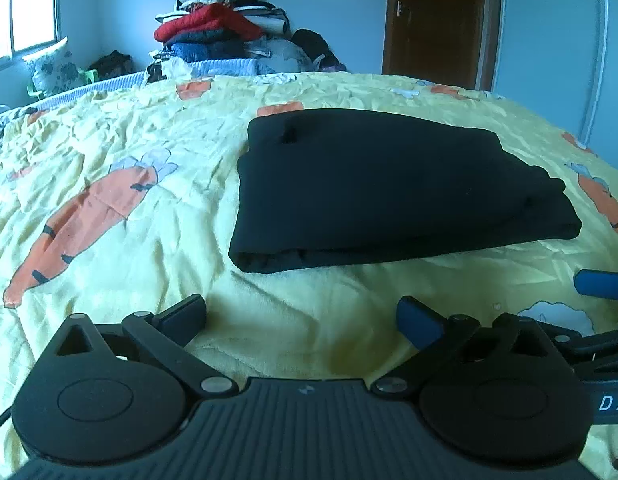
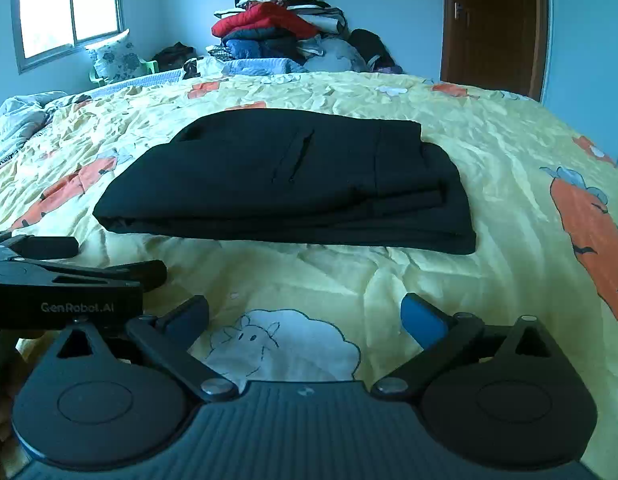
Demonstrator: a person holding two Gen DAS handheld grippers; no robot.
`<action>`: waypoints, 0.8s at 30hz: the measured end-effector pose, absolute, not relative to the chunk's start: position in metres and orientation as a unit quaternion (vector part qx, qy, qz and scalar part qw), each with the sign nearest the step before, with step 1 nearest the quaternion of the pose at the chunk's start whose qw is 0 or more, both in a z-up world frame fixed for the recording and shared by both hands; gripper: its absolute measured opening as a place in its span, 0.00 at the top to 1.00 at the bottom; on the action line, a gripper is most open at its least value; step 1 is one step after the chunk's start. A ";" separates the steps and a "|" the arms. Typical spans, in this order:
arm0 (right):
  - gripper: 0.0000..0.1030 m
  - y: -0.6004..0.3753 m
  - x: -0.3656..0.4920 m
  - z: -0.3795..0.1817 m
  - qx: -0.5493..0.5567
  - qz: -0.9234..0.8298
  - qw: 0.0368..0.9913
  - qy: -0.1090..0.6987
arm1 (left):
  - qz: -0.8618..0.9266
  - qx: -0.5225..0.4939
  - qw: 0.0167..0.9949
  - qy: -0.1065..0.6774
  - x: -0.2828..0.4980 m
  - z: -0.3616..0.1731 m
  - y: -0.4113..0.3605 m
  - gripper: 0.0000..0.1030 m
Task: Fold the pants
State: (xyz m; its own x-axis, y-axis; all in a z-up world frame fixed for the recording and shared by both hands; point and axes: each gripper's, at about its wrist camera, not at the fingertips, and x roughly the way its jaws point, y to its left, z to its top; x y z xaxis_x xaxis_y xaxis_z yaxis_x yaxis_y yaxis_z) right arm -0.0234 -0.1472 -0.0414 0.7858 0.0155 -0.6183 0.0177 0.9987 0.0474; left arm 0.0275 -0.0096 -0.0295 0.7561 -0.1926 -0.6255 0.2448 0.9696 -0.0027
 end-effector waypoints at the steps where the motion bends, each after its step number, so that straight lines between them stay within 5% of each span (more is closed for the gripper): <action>1: 0.00 -0.148 -0.024 -0.042 0.027 -0.003 0.945 0.325 | -0.117 0.037 0.936 0.330 0.028 -0.030 -0.009 0.00; 24: 0.00 -0.146 -0.018 -0.047 0.008 -0.040 0.942 0.332 | -0.115 0.035 0.936 0.330 0.028 -0.030 -0.009 0.00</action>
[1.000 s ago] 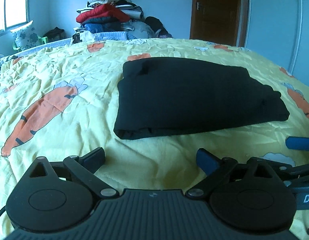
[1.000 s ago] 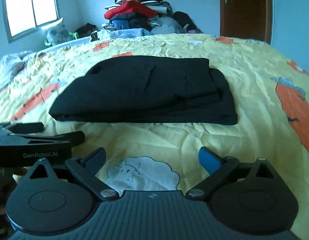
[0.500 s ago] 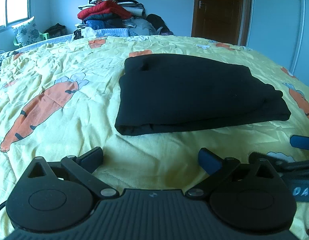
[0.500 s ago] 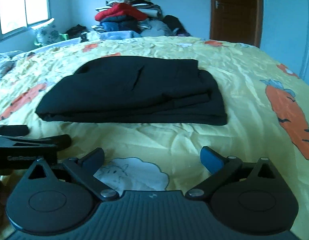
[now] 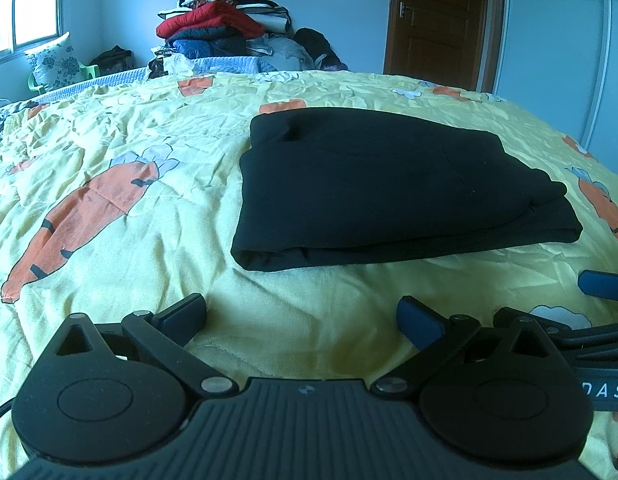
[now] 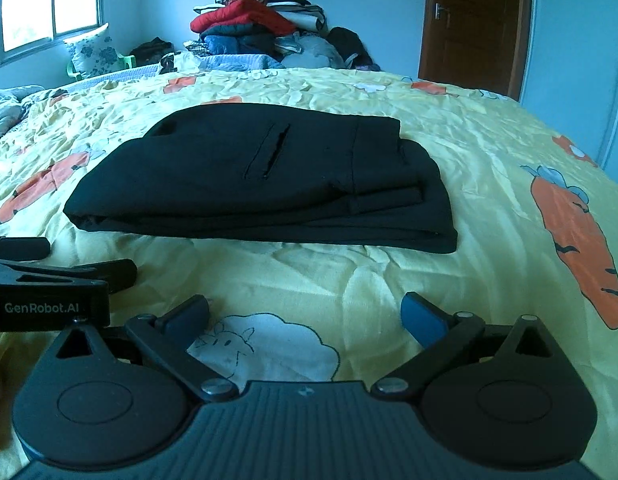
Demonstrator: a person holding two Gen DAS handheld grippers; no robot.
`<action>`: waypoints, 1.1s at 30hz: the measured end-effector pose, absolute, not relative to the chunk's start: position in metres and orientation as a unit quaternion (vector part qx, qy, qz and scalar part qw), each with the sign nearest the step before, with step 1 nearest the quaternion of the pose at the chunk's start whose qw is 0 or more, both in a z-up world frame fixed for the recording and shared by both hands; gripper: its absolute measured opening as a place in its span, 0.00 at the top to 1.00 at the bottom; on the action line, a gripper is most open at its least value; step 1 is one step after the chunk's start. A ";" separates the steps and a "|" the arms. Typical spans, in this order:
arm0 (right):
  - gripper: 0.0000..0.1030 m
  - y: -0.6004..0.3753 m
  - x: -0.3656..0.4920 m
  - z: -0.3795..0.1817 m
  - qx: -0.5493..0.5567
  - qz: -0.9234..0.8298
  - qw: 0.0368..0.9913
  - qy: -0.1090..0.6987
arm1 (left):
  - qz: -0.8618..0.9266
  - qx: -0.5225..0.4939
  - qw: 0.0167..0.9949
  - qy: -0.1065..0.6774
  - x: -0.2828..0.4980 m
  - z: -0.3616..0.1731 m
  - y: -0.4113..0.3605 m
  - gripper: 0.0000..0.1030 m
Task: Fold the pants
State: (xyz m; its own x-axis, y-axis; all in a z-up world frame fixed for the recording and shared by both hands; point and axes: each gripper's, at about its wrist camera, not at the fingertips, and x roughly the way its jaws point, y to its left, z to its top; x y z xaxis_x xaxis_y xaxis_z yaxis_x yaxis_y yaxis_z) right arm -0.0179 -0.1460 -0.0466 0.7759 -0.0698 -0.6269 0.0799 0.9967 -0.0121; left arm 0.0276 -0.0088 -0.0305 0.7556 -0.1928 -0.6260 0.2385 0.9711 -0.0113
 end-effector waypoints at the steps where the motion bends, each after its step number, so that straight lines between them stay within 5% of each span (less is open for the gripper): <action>1: 0.00 -0.146 -0.018 -0.047 0.008 -0.039 0.942 0.332 | -0.115 0.034 0.936 0.330 0.028 -0.030 -0.009 0.00; 33: 0.00 -0.159 -0.014 -0.049 0.030 -0.098 0.939 0.330 | -0.086 0.024 0.939 0.332 0.028 -0.030 -0.002 0.00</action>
